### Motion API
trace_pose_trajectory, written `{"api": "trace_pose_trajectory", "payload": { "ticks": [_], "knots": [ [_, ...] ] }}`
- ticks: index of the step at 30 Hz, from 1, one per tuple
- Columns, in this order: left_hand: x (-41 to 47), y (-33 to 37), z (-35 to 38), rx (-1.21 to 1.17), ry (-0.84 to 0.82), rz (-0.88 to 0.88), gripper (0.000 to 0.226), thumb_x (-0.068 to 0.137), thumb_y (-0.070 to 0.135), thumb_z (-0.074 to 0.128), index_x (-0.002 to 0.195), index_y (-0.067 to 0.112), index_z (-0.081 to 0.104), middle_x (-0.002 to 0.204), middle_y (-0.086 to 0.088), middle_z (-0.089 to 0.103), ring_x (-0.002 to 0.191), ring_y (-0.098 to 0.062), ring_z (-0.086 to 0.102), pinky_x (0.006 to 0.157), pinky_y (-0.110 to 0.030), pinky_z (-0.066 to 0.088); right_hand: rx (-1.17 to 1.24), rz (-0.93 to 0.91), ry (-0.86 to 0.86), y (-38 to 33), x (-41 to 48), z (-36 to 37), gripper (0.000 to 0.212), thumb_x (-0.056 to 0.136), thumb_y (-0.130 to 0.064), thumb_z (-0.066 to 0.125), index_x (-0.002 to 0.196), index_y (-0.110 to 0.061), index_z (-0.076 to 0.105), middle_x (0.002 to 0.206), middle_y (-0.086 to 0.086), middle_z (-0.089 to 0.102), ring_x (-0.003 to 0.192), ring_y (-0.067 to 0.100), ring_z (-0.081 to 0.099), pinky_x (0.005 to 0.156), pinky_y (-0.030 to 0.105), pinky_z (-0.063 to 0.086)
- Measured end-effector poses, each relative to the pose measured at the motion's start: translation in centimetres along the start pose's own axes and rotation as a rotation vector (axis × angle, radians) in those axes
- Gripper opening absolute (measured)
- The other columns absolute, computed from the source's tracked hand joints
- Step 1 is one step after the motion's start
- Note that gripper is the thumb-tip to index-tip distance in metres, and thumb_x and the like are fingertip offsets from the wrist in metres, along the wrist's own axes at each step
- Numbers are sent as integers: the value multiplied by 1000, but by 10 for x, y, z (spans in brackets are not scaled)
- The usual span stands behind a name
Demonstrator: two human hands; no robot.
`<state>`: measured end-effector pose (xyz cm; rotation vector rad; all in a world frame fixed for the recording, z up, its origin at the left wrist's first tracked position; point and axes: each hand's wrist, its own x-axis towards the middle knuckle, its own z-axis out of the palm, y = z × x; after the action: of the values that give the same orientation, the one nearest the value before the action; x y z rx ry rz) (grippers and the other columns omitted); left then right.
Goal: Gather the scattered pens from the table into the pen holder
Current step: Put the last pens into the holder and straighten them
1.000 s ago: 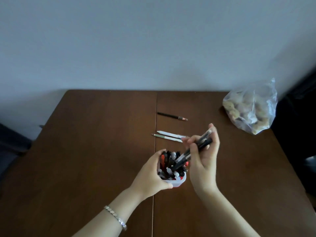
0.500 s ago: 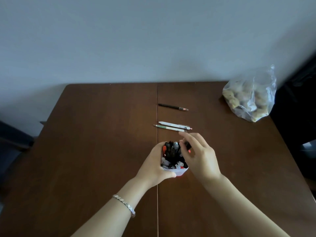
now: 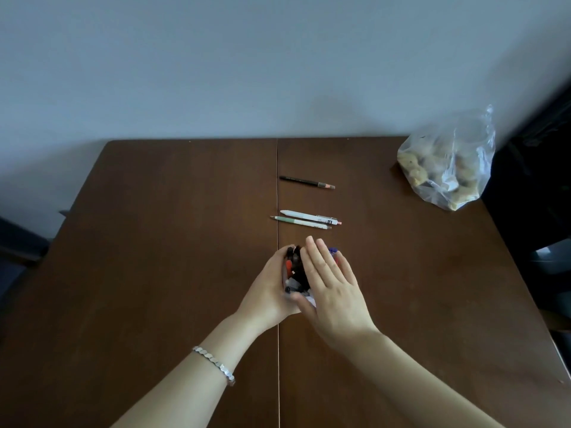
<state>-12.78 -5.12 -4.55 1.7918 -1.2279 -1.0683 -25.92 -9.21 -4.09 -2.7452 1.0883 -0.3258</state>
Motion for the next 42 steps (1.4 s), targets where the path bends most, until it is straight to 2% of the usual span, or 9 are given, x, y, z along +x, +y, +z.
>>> {"api": "trace_pose_trajectory", "payload": {
  "ticks": [3,7,10,12,14,18,30,36,42],
  "knots": [
    [0,-1,0,-24,-19,17,59,72,29,76,123,32,45,118,15,57,108,-3,57,91,-26,51,-95,152,-119,-8,8,-5,77,85,-61,20,139,-7,35,150,8,33,141,20,21,113,42,13],
    [1,-2,-2,-39,-46,34,59,72,27,77,123,30,47,117,13,59,109,-3,57,94,-27,51,112,170,-265,-15,18,-23,88,79,-70,4,148,-15,4,159,0,-4,146,13,-6,116,35,-9],
    [0,-8,-3,-46,-31,15,74,61,17,84,122,30,46,115,14,59,106,1,58,91,-20,49,520,310,-155,-7,29,-43,51,94,-45,37,131,-13,48,143,1,46,136,13,35,114,21,10],
    [0,-11,-3,-4,-27,10,80,57,15,85,124,32,44,118,15,57,109,-1,57,95,-23,48,724,529,54,21,48,-42,26,94,-26,47,105,-11,64,112,5,68,99,17,60,84,11,36],
    [0,-13,-3,31,-34,16,81,57,18,85,124,34,43,120,16,55,112,-1,55,97,-25,47,623,651,73,58,68,-25,26,92,-22,49,114,-14,60,118,3,64,94,14,59,79,15,45],
    [2,-12,-4,14,-44,-13,82,56,18,85,124,35,42,120,17,55,111,-1,56,96,-25,49,333,672,-242,99,96,23,59,89,-31,56,141,-17,32,149,7,32,135,30,30,108,47,35],
    [0,-12,-2,-24,-52,-60,87,55,17,85,127,35,39,123,17,54,113,-4,56,97,-33,50,-244,247,-486,77,103,80,32,92,-8,44,123,-6,36,123,11,46,110,27,48,79,33,49],
    [-8,6,-5,101,-91,-32,102,67,24,82,141,39,12,154,11,21,140,-6,25,113,-29,28,337,470,-618,89,58,43,18,93,-10,36,109,-6,42,75,2,46,56,15,45,49,29,37],
    [2,36,2,534,-45,336,90,67,56,70,142,34,26,156,6,21,145,-14,14,116,-47,16,657,629,-415,103,-24,-39,17,91,-19,38,91,-26,54,69,0,49,59,15,45,53,33,39]
  ]
}}
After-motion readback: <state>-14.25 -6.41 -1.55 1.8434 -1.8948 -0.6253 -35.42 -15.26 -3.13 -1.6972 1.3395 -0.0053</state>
